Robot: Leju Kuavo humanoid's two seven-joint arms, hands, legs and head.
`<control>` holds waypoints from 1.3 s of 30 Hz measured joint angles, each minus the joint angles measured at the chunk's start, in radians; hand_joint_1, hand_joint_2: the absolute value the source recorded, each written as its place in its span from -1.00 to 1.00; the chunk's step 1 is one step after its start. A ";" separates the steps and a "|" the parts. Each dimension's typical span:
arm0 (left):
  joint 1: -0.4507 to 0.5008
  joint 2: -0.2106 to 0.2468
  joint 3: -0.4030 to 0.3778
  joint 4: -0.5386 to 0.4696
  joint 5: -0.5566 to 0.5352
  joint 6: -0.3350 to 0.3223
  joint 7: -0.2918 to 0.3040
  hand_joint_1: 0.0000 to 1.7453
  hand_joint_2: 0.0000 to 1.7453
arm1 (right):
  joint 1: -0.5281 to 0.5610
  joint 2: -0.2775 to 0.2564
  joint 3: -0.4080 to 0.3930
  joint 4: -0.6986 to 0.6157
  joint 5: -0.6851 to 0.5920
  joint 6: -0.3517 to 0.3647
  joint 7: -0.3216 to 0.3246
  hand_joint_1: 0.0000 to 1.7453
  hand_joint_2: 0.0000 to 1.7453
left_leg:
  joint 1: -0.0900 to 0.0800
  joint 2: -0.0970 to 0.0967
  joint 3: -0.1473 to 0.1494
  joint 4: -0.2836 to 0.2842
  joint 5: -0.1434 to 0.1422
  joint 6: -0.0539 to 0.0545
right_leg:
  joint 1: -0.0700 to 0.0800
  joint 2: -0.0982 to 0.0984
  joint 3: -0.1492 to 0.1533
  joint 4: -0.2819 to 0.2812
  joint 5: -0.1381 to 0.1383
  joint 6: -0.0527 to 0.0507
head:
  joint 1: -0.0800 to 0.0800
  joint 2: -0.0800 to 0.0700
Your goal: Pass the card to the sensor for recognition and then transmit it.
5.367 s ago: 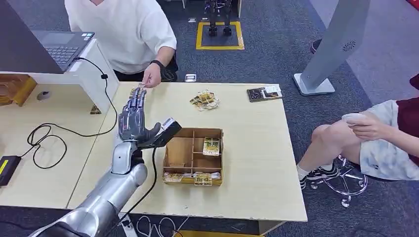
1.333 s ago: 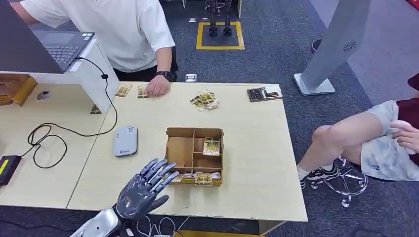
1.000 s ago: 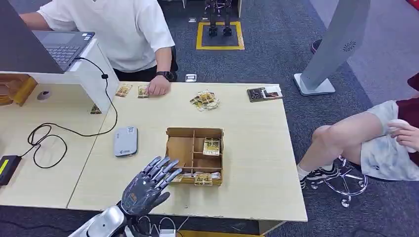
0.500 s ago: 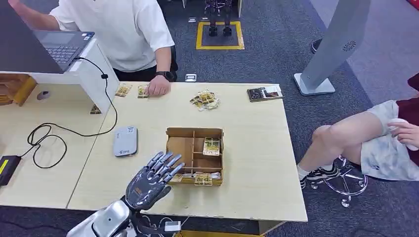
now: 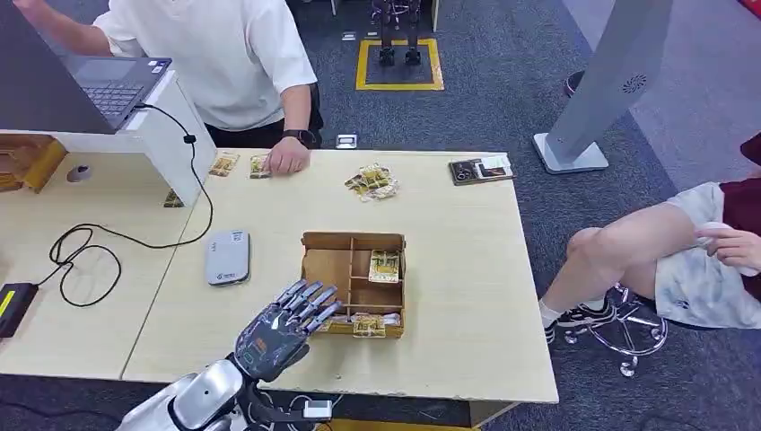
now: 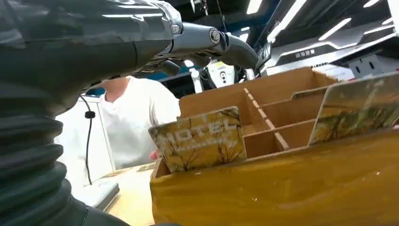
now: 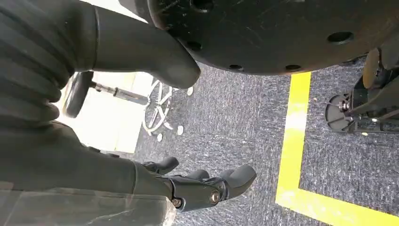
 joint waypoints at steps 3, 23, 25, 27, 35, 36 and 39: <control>-0.005 0.002 -0.008 0.002 -0.002 -0.024 0.015 -1.00 1.00 | 0.000 0.000 0.000 0.000 0.000 0.000 0.000 -1.00 1.00 | 0.000 0.000 0.000 0.000 0.000 0.000 | 0.000 0.000 0.000 0.000 0.000 0.000 | 0.000 0.000; 0.007 -0.017 -0.016 0.006 0.014 -0.003 0.082 1.00 1.00 | 0.000 0.000 0.000 0.000 -0.002 0.000 0.009 -1.00 1.00 | 0.000 0.000 0.000 0.000 0.000 0.000 | 0.000 0.000 0.000 0.000 0.000 0.000 | 0.000 0.000; 0.012 -0.018 -0.015 0.005 0.018 -0.002 0.072 1.00 1.00 | 0.000 0.000 0.000 0.000 -0.002 0.000 0.009 -1.00 1.00 | 0.000 0.000 0.000 0.000 0.000 0.000 | 0.000 0.000 0.000 0.000 0.000 0.000 | 0.000 0.000; 0.018 -0.019 -0.015 0.005 0.028 -0.003 0.063 1.00 1.00 | 0.000 0.000 0.000 0.000 -0.002 0.000 0.009 -1.00 1.00 | 0.000 0.000 0.000 0.000 0.000 0.000 | 0.000 0.000 0.000 0.000 0.000 0.000 | 0.000 0.000; 0.020 -0.024 -0.007 0.000 0.036 -0.018 0.053 1.00 1.00 | 0.000 0.000 0.000 0.000 -0.002 0.000 0.009 -1.00 1.00 | 0.000 0.000 0.000 0.000 0.000 0.000 | 0.000 0.000 0.000 0.000 0.000 0.000 | 0.000 0.000; 0.020 -0.023 -0.006 0.000 0.036 -0.023 0.053 1.00 1.00 | 0.000 0.000 0.000 0.000 -0.002 0.001 0.009 -1.00 1.00 | 0.000 0.000 0.000 0.000 0.000 0.000 | 0.000 0.000 0.000 0.000 0.000 0.000 | 0.000 0.000; 0.020 -0.022 -0.006 -0.001 0.034 -0.032 0.053 1.00 1.00 | 0.000 0.000 0.000 0.000 -0.002 0.002 0.009 -1.00 1.00 | 0.000 0.000 0.000 0.000 0.000 0.000 | 0.000 0.000 0.001 0.000 0.000 0.000 | 0.000 0.000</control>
